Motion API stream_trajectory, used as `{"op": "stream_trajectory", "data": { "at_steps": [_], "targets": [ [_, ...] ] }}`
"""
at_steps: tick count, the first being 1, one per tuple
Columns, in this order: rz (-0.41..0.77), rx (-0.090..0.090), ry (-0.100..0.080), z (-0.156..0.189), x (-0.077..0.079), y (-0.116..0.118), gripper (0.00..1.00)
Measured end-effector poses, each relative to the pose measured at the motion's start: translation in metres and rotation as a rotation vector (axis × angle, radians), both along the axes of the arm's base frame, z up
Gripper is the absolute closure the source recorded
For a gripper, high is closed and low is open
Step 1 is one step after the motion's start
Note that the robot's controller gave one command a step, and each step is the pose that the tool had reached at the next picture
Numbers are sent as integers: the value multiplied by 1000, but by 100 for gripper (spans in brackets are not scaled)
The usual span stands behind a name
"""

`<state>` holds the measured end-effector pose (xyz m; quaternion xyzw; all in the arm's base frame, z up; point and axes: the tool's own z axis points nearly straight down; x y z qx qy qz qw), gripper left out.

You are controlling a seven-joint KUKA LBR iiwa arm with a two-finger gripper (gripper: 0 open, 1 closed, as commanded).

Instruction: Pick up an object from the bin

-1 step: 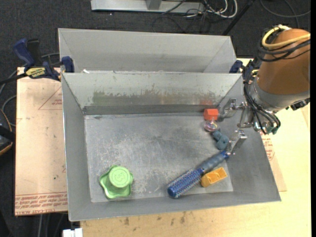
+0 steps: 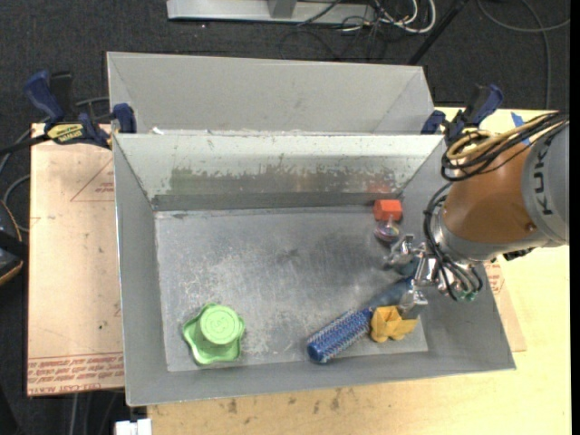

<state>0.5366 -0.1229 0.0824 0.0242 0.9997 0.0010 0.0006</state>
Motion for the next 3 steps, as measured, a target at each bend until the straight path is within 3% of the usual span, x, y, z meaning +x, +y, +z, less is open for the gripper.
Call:
{"op": "stream_trajectory", "data": {
  "at_steps": [1,2,3],
  "targets": [
    [7,2,25,3,-4,0,100],
    [7,1,25,3,-4,0,0],
    [-59,-2,-14,-1,-18,71,0]
  ]
}}
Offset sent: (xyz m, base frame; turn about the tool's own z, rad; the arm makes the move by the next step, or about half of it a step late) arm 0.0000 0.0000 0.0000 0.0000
